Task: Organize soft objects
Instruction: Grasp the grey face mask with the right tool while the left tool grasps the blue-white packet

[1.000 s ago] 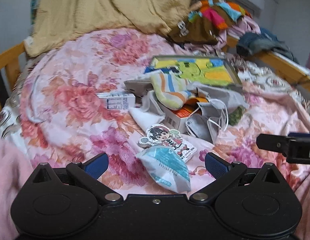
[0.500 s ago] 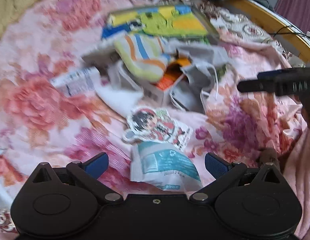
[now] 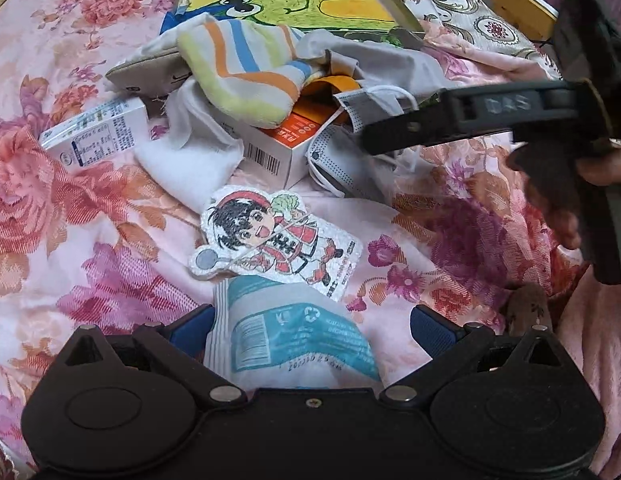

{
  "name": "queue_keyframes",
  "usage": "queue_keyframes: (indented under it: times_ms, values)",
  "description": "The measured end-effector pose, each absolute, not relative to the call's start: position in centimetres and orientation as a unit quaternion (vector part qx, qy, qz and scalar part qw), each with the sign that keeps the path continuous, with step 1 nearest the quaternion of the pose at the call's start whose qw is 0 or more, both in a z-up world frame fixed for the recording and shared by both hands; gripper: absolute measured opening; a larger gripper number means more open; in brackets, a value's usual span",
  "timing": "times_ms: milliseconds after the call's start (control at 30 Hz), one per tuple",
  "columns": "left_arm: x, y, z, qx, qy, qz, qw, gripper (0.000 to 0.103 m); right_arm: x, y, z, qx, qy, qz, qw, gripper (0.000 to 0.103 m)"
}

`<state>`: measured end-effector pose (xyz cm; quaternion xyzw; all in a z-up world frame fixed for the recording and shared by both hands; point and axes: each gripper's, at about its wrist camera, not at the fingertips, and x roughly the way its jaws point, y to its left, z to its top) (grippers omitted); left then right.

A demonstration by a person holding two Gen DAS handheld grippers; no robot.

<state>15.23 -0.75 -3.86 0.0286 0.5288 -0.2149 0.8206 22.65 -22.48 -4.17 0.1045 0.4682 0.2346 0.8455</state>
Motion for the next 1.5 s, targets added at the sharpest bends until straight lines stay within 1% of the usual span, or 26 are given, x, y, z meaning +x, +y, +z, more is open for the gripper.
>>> queue_keyframes:
  times_ms: [133, 267, 300, 333, 400, 467, 533, 633, 767, 900, 967, 1067, 1100, 1133, 1200, 1300, 1400, 1467, 1500]
  values:
    - [15.6, -1.3, -4.1, 0.037, 0.533, -0.217, 0.817, 0.102, 23.8, -21.8, -5.4, 0.118, 0.476, 0.241, 0.838, 0.103]
    - [16.2, -0.9, -4.6, 0.023, 0.547, -0.211, 0.810, 0.101, 24.3, -21.1, -6.5, 0.118, 0.482, 0.235, 0.836, 0.102]
    - [16.3, -0.8, -4.7, 0.019, 0.549, -0.210, 0.809, 0.099, 24.5, -20.9, -6.8, 0.118, 0.485, 0.234, 0.835, 0.100]
    - [16.5, -0.7, -4.7, 0.016, 0.550, -0.208, 0.809, 0.096, 24.5, -20.8, -6.9, 0.118, 0.487, 0.232, 0.834, 0.094]
    - [16.6, -0.6, -4.7, 0.011, 0.550, -0.207, 0.809, 0.091, 24.6, -20.7, -7.3, 0.117, 0.493, 0.233, 0.830, 0.089]
    - [16.5, -0.5, -4.7, 0.008, 0.550, -0.207, 0.809, 0.086, 24.5, -20.6, -7.3, 0.111, 0.491, 0.230, 0.833, 0.088]
    - [16.6, -0.3, -4.7, 0.002, 0.552, -0.206, 0.808, 0.079, 24.3, -20.6, -7.2, 0.103, 0.489, 0.225, 0.837, 0.083]
    - [16.7, 0.2, -4.7, -0.013, 0.554, -0.205, 0.807, 0.072, 24.1, -20.7, -7.2, 0.101, 0.488, 0.218, 0.839, 0.080]
    - [16.6, 0.7, -4.6, -0.031, 0.554, -0.204, 0.806, 0.065, 23.8, -20.5, -7.2, 0.085, 0.488, 0.206, 0.844, 0.078]
    - [16.3, 0.8, -4.2, -0.038, 0.548, -0.208, 0.810, 0.061, 23.3, -20.1, -7.3, 0.058, 0.484, 0.198, 0.850, 0.065]
    - [16.0, 0.8, -4.0, -0.039, 0.541, -0.212, 0.813, 0.060, 23.0, -19.8, -7.3, 0.043, 0.481, 0.199, 0.853, 0.062]
    - [15.4, 1.0, -3.3, -0.037, 0.521, -0.215, 0.825, 0.059, 22.5, -19.7, -7.1, 0.037, 0.474, 0.200, 0.857, 0.055]
    - [15.2, 1.1, -2.9, -0.037, 0.512, -0.214, 0.831, 0.059, 22.4, -19.8, -7.0, 0.036, 0.471, 0.199, 0.859, 0.039]
    - [14.9, 1.2, -2.5, -0.038, 0.499, -0.213, 0.839, 0.059, 22.3, -19.8, -6.8, 0.035, 0.468, 0.197, 0.861, 0.032]
    - [14.2, 1.5, -1.8, -0.039, 0.476, -0.211, 0.853, 0.059, 22.0, -20.0, -6.5, 0.036, 0.464, 0.193, 0.864, 0.029]
    - [13.4, 1.9, -0.7, -0.049, 0.444, -0.208, 0.870, 0.059, 21.6, -20.7, -6.0, 0.052, 0.456, 0.199, 0.866, 0.027]
    - [13.1, 2.5, -0.1, -0.071, 0.431, -0.202, 0.876, 0.059, 21.3, -21.2, -5.3, 0.072, 0.453, 0.207, 0.864, 0.027]
    - [13.1, 3.0, 0.1, -0.089, 0.428, -0.196, 0.878, 0.059, 21.3, -21.7, -5.2, 0.095, 0.465, 0.218, 0.853, 0.031]
    - [13.1, 3.2, 0.2, -0.096, 0.427, -0.193, 0.878, 0.059, 21.2, -22.0, -5.2, 0.108, 0.467, 0.221, 0.849, 0.035]
